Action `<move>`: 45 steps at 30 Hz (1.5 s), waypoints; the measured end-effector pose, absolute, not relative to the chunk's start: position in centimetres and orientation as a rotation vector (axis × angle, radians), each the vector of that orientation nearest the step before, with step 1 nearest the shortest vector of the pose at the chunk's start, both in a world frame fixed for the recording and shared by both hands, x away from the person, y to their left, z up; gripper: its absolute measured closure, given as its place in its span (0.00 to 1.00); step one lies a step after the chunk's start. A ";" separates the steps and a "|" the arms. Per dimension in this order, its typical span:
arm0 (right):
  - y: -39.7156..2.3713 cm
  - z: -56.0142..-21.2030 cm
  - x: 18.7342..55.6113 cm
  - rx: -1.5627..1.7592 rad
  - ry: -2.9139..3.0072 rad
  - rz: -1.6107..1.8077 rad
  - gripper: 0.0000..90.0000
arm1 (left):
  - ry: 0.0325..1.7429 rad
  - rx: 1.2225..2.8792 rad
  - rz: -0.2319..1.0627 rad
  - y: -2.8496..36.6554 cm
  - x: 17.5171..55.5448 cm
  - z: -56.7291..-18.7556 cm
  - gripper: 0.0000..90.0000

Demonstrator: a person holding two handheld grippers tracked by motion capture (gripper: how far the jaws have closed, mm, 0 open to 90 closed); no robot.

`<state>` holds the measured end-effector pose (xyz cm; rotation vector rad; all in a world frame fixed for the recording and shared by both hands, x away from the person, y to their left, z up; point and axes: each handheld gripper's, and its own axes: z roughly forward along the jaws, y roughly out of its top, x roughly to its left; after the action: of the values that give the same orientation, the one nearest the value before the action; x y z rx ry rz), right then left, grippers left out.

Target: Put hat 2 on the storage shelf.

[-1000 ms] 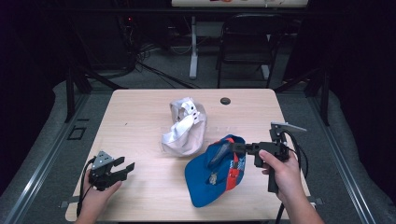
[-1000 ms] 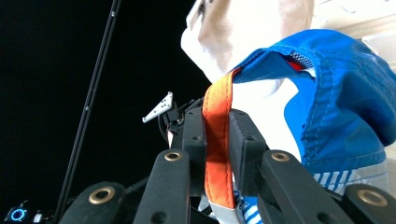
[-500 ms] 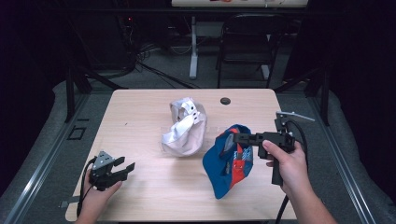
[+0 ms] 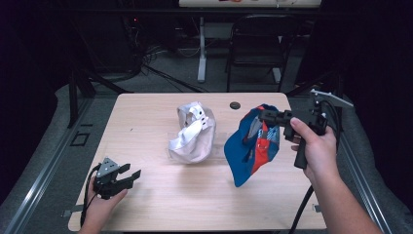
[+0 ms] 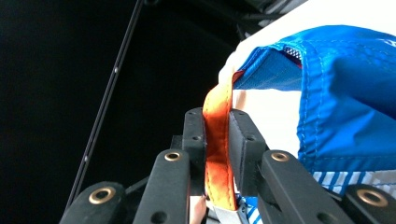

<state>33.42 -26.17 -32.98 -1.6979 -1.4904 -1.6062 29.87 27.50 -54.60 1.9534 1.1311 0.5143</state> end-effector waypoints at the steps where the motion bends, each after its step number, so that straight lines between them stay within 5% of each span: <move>1: -26.1 -32.7 33.7 -1.716 -1.471 -1.619 0.87 | 1.131 1.952 0.515 27.5 29.9 -54.6 0.53; 18: -24.2 -30.7 39.4 -1.883 -1.481 -1.637 0.87 | 1.128 1.953 0.513 27.6 30.0 -54.6 0.53; 45: -22.4 -35.9 41.1 -1.906 -1.541 -1.496 0.87 | 1.133 1.967 0.513 27.8 30.0 -54.6 0.53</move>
<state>41.07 -22.44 -35.94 -1.9056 -1.5407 -1.4961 29.96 27.81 -54.62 1.9674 1.1330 0.5130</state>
